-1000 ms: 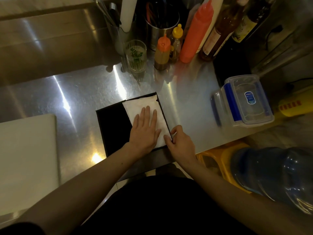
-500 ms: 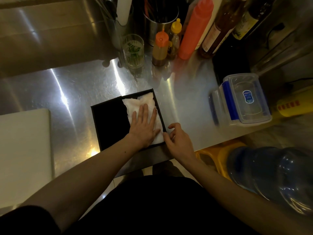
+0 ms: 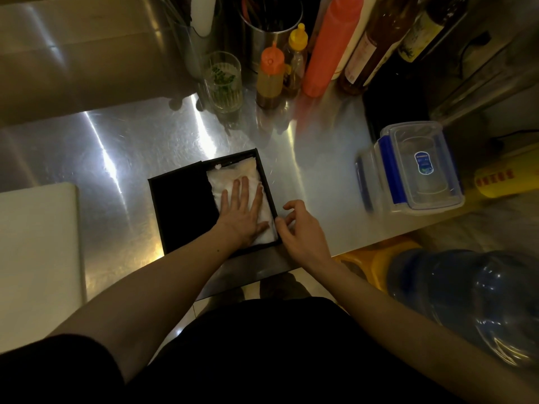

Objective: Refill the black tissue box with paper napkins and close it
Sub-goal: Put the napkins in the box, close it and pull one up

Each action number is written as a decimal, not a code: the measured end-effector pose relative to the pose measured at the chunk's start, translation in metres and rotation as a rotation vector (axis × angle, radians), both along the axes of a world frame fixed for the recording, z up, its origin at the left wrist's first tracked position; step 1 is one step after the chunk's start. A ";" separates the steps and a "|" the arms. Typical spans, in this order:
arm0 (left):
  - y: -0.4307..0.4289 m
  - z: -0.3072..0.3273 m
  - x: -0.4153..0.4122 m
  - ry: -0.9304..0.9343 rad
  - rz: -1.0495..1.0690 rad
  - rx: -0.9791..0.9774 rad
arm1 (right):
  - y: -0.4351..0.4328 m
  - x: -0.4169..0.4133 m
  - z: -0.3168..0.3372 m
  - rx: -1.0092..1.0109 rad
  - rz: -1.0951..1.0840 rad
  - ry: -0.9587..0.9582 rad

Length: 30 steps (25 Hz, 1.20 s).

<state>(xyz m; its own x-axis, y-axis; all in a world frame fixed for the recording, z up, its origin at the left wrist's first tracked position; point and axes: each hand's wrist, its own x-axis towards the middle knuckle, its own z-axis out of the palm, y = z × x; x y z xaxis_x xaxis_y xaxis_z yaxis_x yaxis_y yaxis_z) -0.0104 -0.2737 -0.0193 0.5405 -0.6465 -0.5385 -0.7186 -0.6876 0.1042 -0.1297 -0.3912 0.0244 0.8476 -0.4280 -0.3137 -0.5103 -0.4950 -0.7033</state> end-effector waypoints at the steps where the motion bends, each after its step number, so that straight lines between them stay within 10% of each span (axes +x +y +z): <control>1: -0.001 0.001 0.000 0.002 0.001 0.005 | -0.001 0.001 0.000 -0.002 0.013 0.004; 20: -0.003 0.022 0.016 -0.085 -0.007 0.060 | -0.011 0.015 -0.001 0.059 0.208 0.110; 30: 0.049 0.038 0.004 -0.040 0.239 -0.594 | -0.027 0.017 0.011 0.293 0.034 0.172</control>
